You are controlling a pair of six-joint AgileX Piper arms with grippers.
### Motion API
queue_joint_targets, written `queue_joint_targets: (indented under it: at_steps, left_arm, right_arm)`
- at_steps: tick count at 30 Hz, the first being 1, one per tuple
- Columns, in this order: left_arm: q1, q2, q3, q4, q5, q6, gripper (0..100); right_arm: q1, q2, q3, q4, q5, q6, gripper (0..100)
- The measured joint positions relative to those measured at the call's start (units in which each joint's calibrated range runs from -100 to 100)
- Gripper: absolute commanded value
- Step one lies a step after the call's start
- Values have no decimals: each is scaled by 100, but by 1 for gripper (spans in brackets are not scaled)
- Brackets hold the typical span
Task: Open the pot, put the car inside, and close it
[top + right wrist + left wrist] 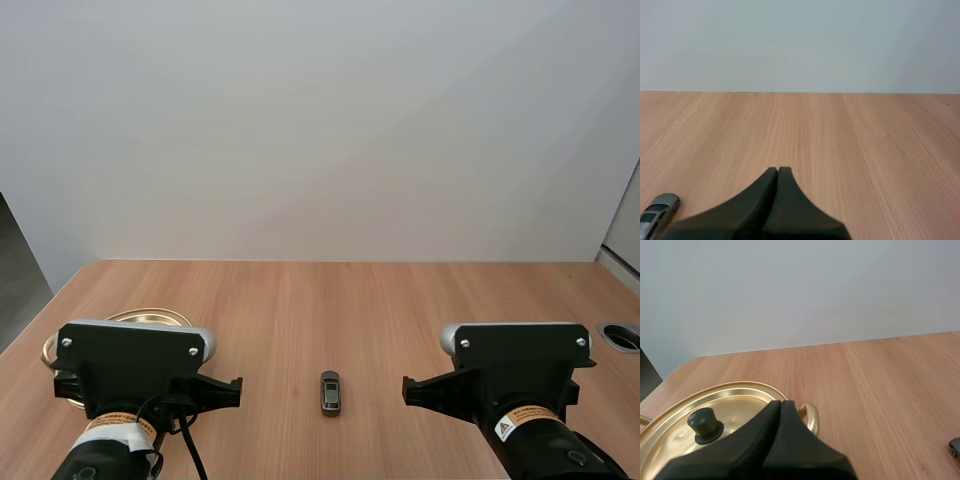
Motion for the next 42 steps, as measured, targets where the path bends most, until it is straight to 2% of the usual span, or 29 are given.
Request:
queue_joint_targets:
  at_steps: [9, 15, 22, 27, 31, 36, 38, 42]
  left_arm:
    - [0, 0, 0, -67, -27, 0, 0]
    - [0, 0, 0, -82, -1174, 0, 0]
    - [0, 0, -28, 933, -3019, 257, 0]
    - [9, 0, -791, 1796, -4263, 257, 0]
    - [9, 0, -1592, 2145, -4599, 257, 0]
    - [29, 520, -2602, 1857, -3942, 257, 0]
    - [133, 854, -3022, 1560, -3376, 101, 0]
    - [395, 1404, -3821, 1373, -2344, -234, 0]
  right_arm:
    - [0, 0, 0, -772, 0, 0, 0]
    - [0, 0, 0, -990, -230, 0, 0]
    - [0, 0, 0, -1797, -1907, 0, 0]
    - [0, 0, 0, -2113, -3232, -210, 0]
    - [0, 115, -400, -1963, -4244, -640, 0]
    - [0, 968, -1436, -1708, -4577, -616, 0]
    - [0, 1323, -1820, -1443, -4363, -449, 0]
    - [0, 2121, -2615, -727, -3406, -376, 0]
